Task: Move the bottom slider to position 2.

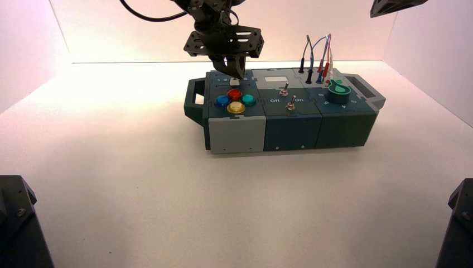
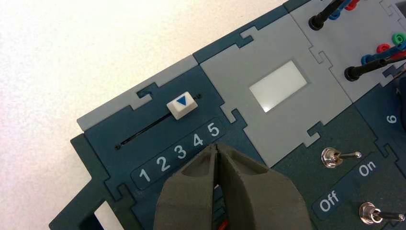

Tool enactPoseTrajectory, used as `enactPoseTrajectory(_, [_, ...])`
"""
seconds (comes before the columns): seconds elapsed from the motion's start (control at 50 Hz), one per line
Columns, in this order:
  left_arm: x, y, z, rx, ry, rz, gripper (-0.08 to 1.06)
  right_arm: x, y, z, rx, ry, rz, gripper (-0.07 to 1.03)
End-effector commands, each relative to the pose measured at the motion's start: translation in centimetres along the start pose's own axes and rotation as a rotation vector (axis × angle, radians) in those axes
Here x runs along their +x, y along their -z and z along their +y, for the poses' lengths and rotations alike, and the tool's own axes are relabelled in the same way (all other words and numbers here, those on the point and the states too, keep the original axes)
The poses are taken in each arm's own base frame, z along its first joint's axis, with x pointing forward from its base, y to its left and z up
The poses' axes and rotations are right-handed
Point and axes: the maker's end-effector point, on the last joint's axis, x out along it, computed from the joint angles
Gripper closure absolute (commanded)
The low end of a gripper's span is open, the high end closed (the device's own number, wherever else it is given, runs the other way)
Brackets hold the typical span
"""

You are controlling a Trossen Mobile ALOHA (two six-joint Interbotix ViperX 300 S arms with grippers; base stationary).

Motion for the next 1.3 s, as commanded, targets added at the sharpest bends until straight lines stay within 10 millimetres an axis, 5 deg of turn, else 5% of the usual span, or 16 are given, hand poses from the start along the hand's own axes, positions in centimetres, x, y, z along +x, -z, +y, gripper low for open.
enactPoseTrajectory(0.02, [-0.9,-0.9,-0.5,0.002,0.009,-0.026,1.01,-0.6,-1.7,0.1,0.005,-0.005,-0.045,0.99])
enactPoseTrajectory(1.3, [-1.2,-0.3,0.7,-0.018,-0.007,-0.022,1.01,-0.7,-1.9,0.1,0.003,-0.005,-0.05,0.98])
